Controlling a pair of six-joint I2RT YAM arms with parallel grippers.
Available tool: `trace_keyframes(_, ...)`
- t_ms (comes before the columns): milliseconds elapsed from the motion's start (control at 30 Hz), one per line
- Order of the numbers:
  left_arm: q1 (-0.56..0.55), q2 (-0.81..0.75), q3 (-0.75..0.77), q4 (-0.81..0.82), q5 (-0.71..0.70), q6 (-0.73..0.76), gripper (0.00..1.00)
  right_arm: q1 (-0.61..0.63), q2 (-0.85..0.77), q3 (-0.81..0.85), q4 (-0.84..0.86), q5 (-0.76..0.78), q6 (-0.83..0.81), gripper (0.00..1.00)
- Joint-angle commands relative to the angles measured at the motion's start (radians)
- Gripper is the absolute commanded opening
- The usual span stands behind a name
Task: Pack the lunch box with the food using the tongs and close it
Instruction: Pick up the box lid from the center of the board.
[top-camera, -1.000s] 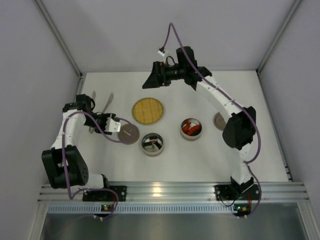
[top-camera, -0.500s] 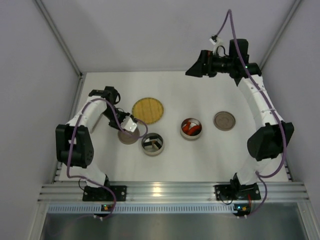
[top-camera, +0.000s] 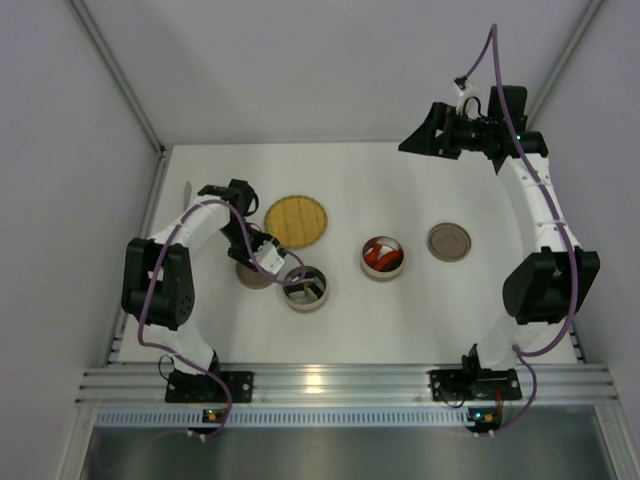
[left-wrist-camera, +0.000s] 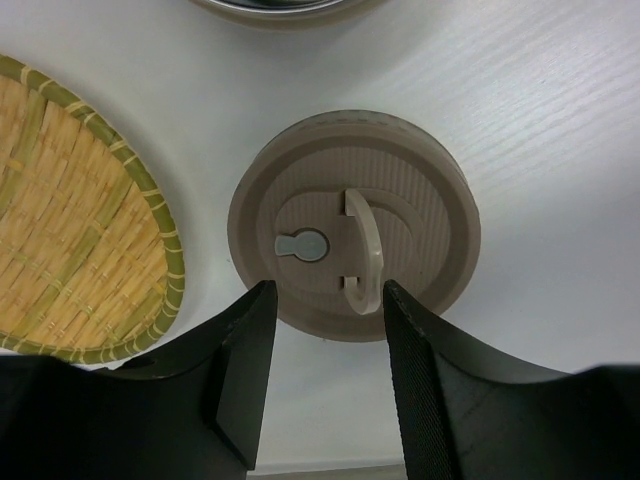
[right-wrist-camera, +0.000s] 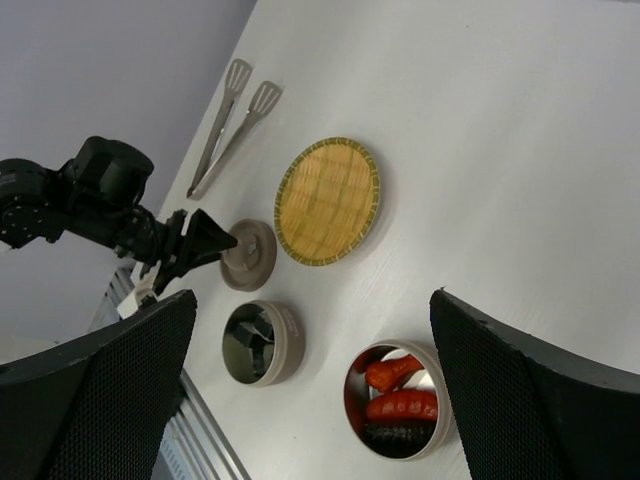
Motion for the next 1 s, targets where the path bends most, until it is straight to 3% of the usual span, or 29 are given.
trace_keyframes(0,-0.015,0.03,-0.027,0.078,-0.032,0.073,0.51,-0.014,-0.059,0.003,0.002,-0.027,-0.004,0.99)
trace_keyframes(333,-0.017,0.082,-0.021,0.081,-0.025,0.031,0.43,-0.081,-0.055,-0.011,0.005,-0.033,0.007,1.0)
trace_keyframes(467,-0.017,0.073,-0.021,0.056,-0.011,0.025,0.31,-0.083,-0.061,-0.014,0.007,-0.03,0.008,0.99)
trace_keyframes(567,-0.017,0.055,-0.036,0.047,-0.005,0.017,0.28,-0.083,-0.067,-0.016,0.01,-0.03,0.012,0.99)
trace_keyframes(700,-0.022,0.019,-0.043,0.014,0.0,-0.042,0.14,-0.083,-0.072,-0.013,0.01,-0.031,0.018,0.99)
trace_keyframes(767,-0.025,-0.013,-0.011,-0.028,0.007,-0.13,0.0,-0.083,-0.078,-0.014,0.007,-0.028,0.016,0.99)
trace_keyframes(867,-0.025,-0.053,0.06,-0.094,0.04,-0.333,0.0,-0.083,-0.093,-0.037,0.005,-0.024,0.005,0.99)
trace_keyframes(900,-0.026,-0.059,0.124,-0.105,0.047,-0.489,0.0,-0.083,-0.098,-0.048,0.007,-0.022,0.004,0.99)
trace_keyframes(967,-0.042,-0.068,0.195,-0.112,0.026,-0.664,0.0,-0.083,-0.112,-0.081,0.011,-0.022,-0.004,0.99)
